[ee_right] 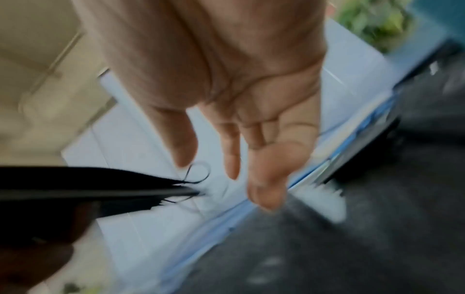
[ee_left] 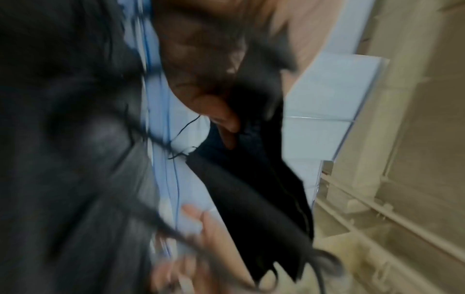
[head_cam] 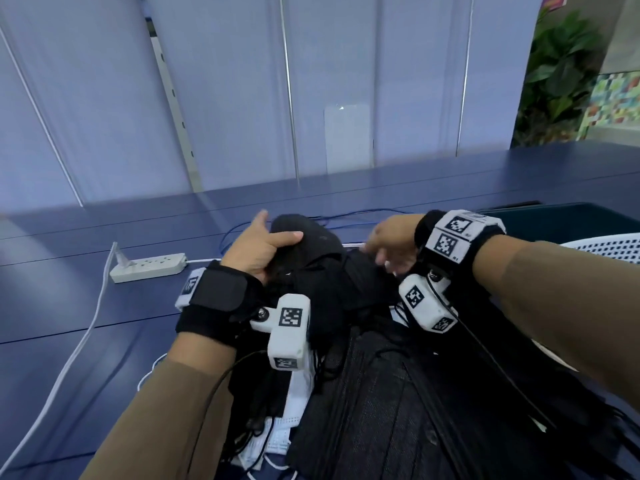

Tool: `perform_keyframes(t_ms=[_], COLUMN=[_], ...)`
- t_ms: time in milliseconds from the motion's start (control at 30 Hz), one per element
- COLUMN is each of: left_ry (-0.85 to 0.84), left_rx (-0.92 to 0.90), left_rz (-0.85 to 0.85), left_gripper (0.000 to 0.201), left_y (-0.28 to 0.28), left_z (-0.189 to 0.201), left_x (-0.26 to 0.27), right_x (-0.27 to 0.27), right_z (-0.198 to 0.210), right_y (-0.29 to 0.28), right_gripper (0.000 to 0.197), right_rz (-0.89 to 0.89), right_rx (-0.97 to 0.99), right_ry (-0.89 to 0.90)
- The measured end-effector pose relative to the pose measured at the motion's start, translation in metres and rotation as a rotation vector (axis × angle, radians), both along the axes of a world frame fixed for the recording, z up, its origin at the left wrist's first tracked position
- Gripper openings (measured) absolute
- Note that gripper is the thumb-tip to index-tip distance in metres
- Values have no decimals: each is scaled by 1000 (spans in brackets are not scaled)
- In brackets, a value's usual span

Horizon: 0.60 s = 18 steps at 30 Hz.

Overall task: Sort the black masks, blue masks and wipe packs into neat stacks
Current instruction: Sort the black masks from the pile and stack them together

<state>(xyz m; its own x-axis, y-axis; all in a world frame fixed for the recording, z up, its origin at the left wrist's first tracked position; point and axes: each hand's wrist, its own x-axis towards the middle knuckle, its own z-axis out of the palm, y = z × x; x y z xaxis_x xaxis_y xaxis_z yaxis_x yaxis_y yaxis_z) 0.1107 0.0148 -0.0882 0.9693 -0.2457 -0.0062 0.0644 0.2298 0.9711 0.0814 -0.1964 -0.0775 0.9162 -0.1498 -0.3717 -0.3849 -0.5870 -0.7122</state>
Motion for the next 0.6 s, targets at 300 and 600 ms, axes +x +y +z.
perform_keyframes(t_ms=[300,600], left_ry=[-270,-273], left_rx=[215,-91], left_rz=[-87,-133], left_gripper=[49,43], left_y=[24,7], left_z=[20,29], left_x=[-1,-18], right_x=[3,1], right_z=[-6,-5], right_y=[8,-1], right_gripper=[39,23], right_rz=[111,115], right_rx=[-528,-531], right_ry=[201,27])
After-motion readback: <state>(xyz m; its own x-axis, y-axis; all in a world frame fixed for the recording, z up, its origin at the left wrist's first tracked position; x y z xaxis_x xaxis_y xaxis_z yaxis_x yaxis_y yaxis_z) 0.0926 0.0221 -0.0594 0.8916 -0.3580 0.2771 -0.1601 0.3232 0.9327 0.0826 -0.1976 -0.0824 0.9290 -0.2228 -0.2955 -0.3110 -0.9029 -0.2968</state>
